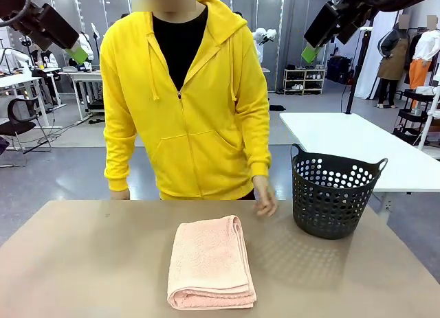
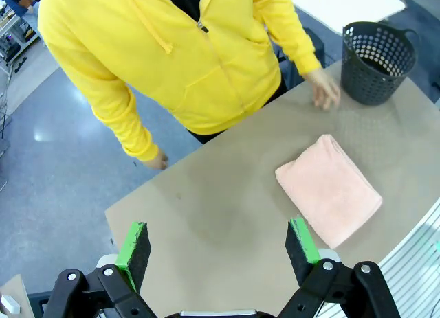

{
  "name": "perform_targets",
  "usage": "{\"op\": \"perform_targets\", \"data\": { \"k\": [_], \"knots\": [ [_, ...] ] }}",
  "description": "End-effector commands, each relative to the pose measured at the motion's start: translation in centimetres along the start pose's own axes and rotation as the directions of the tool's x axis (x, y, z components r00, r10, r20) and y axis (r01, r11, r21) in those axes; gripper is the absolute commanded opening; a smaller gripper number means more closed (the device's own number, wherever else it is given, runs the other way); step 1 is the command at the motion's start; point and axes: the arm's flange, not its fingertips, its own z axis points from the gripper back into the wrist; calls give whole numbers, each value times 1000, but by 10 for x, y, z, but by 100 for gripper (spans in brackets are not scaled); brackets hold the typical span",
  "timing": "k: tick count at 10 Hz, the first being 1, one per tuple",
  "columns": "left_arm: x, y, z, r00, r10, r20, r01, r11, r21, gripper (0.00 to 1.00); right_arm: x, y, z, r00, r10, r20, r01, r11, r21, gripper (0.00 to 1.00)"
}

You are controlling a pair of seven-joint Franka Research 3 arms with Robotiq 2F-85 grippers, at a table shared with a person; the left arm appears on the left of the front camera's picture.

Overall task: Fold the towel.
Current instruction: Pick up the 100 cm Hotel Towel and place it on the left side of the table.

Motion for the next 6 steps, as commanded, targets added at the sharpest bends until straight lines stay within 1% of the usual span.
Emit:
{"op": "perform_targets", "data": {
  "k": [1, 6],
  "knots": [
    [3, 0, 3, 1000, 7, -21, -7, 1000, 6, 100, 0, -2, 0, 1000, -6, -9, 6, 1000, -6, 100],
    [3, 0, 3, 1000, 7, -21, -7, 1000, 6, 100, 0, -2, 0, 1000, -6, -9, 6, 1000, -6, 100]
  ]
}}
